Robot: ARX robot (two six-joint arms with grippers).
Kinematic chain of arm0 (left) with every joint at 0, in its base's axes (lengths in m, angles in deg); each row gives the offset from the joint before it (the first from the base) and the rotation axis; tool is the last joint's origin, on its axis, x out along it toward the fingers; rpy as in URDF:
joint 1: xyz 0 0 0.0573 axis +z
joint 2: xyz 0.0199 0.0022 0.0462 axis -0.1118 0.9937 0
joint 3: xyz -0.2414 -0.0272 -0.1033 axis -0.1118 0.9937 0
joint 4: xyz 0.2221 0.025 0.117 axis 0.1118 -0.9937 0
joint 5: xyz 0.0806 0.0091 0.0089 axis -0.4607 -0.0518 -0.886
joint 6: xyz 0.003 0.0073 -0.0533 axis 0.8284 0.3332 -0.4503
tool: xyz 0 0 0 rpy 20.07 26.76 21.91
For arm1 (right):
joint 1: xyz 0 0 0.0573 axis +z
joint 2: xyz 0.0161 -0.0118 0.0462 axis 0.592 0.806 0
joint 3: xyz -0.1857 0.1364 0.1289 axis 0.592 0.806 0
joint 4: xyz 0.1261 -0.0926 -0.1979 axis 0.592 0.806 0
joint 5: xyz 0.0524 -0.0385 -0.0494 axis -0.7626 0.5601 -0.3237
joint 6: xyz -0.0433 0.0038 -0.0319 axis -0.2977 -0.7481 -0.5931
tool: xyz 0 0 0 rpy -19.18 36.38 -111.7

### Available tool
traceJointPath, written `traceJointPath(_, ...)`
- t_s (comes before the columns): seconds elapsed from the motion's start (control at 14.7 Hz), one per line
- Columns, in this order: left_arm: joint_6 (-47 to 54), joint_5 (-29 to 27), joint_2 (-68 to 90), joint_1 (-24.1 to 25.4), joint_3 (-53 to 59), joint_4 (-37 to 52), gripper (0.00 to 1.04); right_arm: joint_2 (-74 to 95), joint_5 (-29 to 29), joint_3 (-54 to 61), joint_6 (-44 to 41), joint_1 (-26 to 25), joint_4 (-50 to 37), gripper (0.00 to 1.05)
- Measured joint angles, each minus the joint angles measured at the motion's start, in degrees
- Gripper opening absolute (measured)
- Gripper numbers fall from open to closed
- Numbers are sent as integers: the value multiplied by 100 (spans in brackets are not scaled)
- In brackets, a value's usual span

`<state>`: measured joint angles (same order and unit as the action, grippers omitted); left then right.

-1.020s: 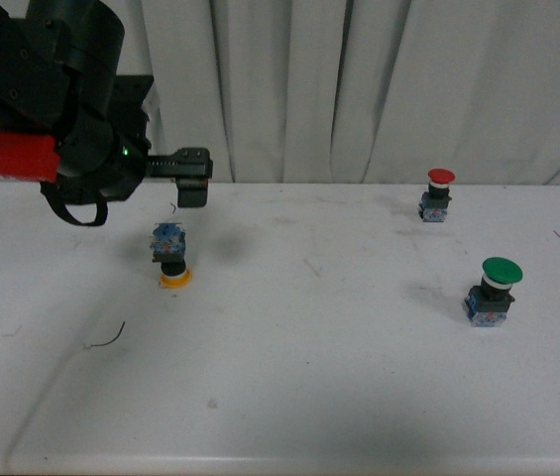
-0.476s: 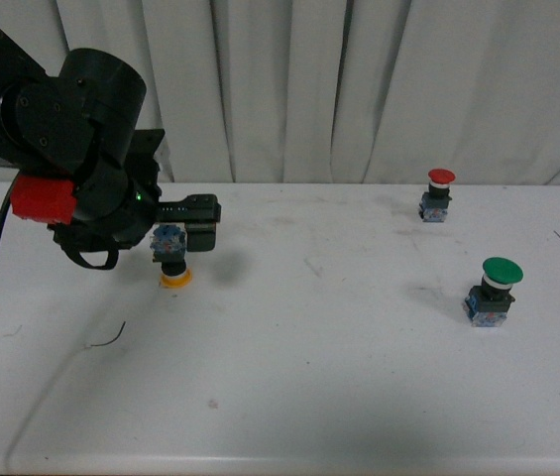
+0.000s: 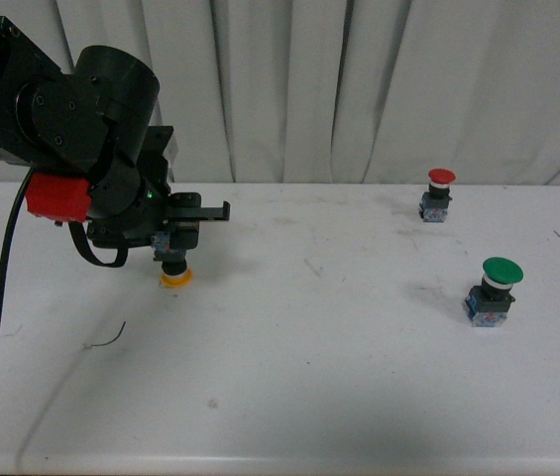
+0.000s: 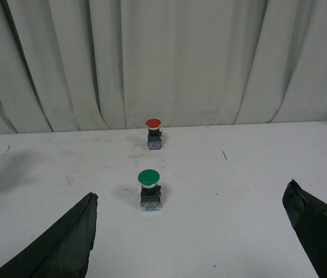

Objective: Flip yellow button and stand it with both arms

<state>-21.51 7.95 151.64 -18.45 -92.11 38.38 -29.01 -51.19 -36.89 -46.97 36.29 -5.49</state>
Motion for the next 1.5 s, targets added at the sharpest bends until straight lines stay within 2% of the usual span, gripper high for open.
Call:
traceJointPath(0.34,2,-55,-63,-61,-2,2,36,0,0,0,0,0,0,98)
traceJointPath(0.48,-20,109,-492,-96,260,319,36,0,0,0,0,0,0,98)
traceJointPath(0.88,-664,1397,-2356,-446,1585,1878,36,0,0,0,0,0,0,98)
traceJointPath(1.09,-1451,2393,-3403,-627,2540,3228,36,0,0,0,0,0,0,98)
traceJointPath(1.22,-2210,2986,-3576,-605,3217,4470,36,0,0,0,0,0,0,98)
traceJointPath(1.5,-3989,3294,-3016,-737,4332,7405,36,0,0,0,0,0,0,98)
